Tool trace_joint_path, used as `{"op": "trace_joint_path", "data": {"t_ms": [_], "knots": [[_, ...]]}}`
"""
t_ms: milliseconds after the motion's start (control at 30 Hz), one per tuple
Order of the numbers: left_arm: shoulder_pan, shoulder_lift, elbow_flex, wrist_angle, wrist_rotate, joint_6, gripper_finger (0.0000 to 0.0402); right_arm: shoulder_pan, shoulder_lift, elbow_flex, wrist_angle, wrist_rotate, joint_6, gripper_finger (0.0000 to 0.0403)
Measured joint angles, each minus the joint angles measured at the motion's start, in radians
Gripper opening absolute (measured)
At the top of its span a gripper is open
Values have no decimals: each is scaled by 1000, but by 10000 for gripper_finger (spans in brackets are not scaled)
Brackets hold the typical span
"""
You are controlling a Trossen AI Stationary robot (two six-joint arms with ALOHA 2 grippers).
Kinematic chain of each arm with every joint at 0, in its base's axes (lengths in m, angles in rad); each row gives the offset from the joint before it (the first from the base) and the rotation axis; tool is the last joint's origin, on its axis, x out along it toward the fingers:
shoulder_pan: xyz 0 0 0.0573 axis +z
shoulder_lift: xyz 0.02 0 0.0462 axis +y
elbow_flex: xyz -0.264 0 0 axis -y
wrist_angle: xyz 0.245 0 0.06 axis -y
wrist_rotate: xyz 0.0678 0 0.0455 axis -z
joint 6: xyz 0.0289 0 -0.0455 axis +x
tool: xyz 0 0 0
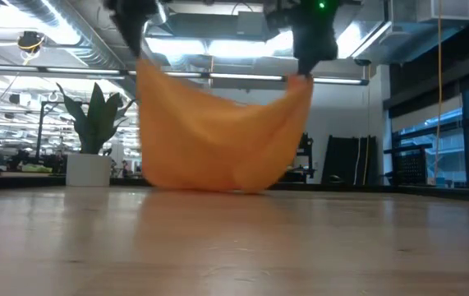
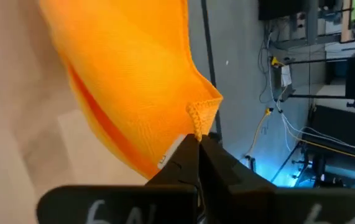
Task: Roll microfiber towels into tight, uniform cylinder then place into a basket
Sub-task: Roll the orange microfiber towel
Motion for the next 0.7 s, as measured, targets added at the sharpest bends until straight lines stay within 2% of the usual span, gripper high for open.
{"op": "trace_joint_path", "data": {"t_ms": [133,333,533,700], "knots": [[-87,0,-142,-1,64,-87,0,61,0,-81,6,0,66,1],[-251,0,-325,15,137,-310,0,178,0,-174,67,-59,154,2],[-409,0,-495,220,229,-427,0,277,0,-288,303,-192,125,4],[-522,0,-588,352,252,-530,0,331,0,-366,470,-244,105,4]]}}
